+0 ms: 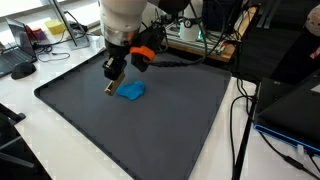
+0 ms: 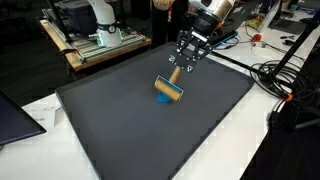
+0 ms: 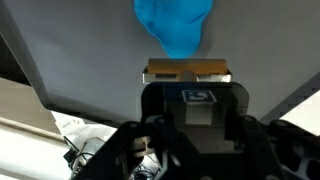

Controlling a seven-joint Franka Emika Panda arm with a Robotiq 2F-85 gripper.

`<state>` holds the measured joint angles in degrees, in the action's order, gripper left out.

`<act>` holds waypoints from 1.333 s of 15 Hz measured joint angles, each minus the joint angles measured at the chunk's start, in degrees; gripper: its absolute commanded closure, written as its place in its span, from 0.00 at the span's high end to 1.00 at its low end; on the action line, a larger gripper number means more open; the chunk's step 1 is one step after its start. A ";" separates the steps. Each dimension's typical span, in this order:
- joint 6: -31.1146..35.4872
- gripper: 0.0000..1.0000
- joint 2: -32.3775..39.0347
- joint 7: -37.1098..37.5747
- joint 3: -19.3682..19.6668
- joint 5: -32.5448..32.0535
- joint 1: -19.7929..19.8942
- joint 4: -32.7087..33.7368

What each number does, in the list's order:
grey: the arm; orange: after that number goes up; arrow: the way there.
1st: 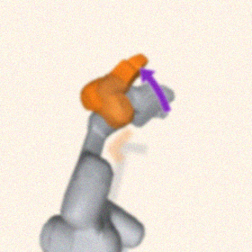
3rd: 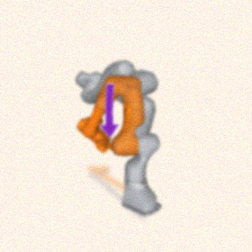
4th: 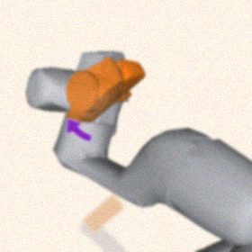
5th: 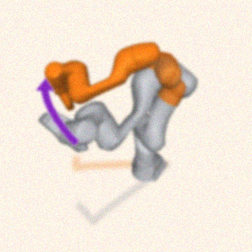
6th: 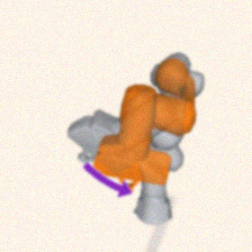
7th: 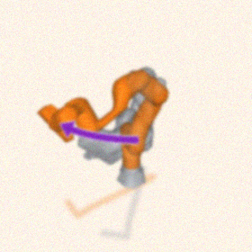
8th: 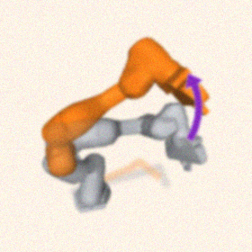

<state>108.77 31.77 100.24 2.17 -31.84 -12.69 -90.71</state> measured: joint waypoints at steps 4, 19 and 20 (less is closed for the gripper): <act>4.34 0.23 -4.54 -6.30 0.02 2.66 2.26 -5.76; 18.00 0.23 -17.30 -37.00 0.04 13.48 8.57 -20.91; 18.76 0.23 -18.02 -39.41 0.05 14.15 8.94 -21.76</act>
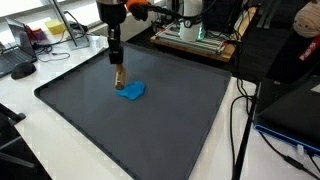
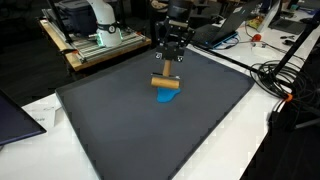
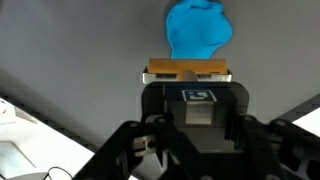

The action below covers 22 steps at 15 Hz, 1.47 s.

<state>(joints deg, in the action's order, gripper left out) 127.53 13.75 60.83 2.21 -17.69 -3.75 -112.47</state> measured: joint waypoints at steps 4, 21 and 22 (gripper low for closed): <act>2.82 0.23 -2.99 -11.16 0.02 1.35 1.15 -3.44; 5.18 0.23 -7.21 -45.62 -0.04 17.10 1.91 -7.73; 5.17 0.23 -6.99 -45.53 -0.04 16.85 1.91 -7.72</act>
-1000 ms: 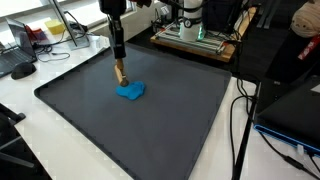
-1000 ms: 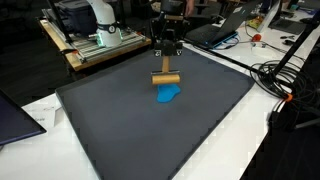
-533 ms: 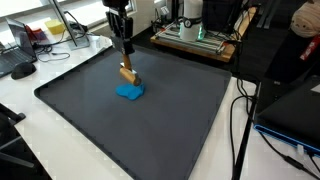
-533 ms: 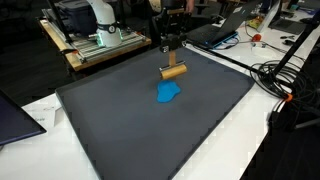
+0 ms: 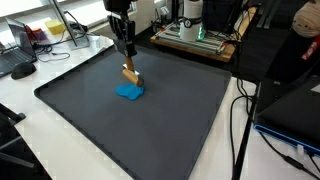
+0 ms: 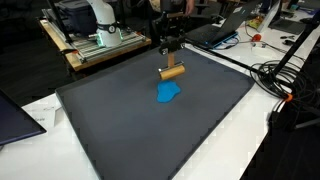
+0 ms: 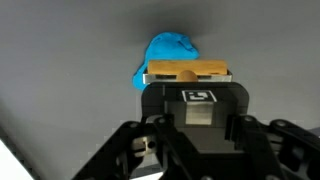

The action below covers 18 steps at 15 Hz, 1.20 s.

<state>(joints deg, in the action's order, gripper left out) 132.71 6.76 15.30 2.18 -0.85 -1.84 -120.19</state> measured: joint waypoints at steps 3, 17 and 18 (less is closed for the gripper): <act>0.00 0.23 1.84 0.15 0.01 -0.52 0.00 0.53; -5.54 0.23 12.63 -0.03 -0.04 -3.35 -0.11 10.20; -6.76 0.23 13.23 -1.04 -0.04 -2.79 0.01 11.25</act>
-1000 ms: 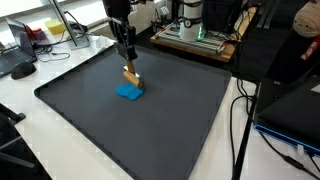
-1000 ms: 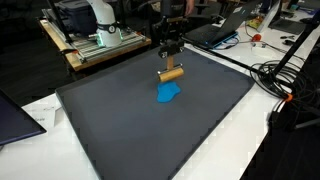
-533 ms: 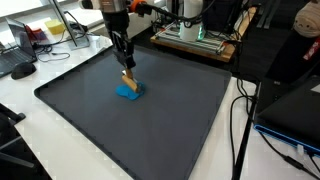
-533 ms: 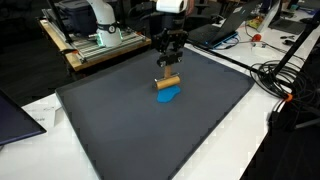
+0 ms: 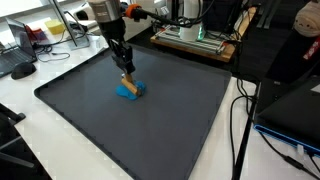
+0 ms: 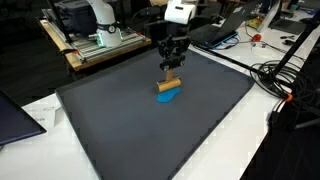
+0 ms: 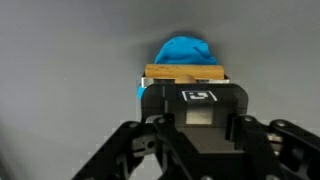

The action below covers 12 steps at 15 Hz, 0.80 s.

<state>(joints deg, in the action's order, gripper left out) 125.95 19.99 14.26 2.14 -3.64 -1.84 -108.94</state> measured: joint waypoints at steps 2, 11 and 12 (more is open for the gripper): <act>-2.03 0.23 1.11 -2.20 0.00 1.29 0.41 1.91; -9.21 0.23 5.00 -10.64 -0.64 6.01 3.22 8.40; -10.01 0.23 5.41 -10.88 -0.65 6.12 3.27 9.07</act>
<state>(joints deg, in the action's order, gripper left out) 115.94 25.40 3.38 1.49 2.48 1.44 -99.87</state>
